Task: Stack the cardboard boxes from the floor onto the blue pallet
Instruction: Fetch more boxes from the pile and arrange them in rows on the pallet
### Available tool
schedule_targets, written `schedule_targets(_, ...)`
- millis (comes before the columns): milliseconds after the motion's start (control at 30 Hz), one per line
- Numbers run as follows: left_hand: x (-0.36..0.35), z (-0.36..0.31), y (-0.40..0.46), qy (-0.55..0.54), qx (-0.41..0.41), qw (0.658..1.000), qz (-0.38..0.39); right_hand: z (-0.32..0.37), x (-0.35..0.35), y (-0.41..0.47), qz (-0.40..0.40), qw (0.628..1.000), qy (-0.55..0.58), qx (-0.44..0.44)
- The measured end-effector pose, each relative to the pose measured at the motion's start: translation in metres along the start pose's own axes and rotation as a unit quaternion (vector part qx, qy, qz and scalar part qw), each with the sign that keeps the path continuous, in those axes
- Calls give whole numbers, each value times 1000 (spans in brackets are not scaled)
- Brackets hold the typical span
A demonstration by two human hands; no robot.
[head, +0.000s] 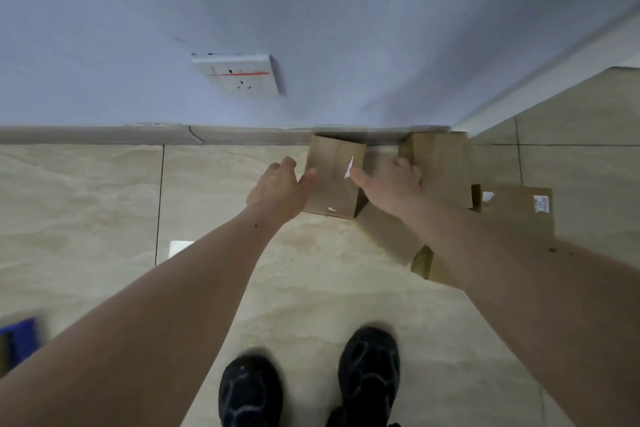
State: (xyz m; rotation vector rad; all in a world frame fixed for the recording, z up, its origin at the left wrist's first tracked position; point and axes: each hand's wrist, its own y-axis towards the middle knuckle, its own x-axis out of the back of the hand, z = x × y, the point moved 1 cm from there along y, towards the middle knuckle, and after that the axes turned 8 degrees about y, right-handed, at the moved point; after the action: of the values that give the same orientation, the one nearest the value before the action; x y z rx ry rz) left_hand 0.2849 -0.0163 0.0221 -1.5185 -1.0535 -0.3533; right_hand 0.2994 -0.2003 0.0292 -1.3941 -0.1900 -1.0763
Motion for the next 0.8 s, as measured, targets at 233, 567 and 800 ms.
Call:
schedule_targets(233,-46,2,51,-43,32,998,25,1,-38,49,30,997,-74,2)
schedule_targets(567,-54,-1,53,-97,57,993,39,9,-42,48,30,998,-58,5)
schedule_targets(800,-1,7,3,-110,50,993,-7,36,-25,-2,-7,997,68,17)
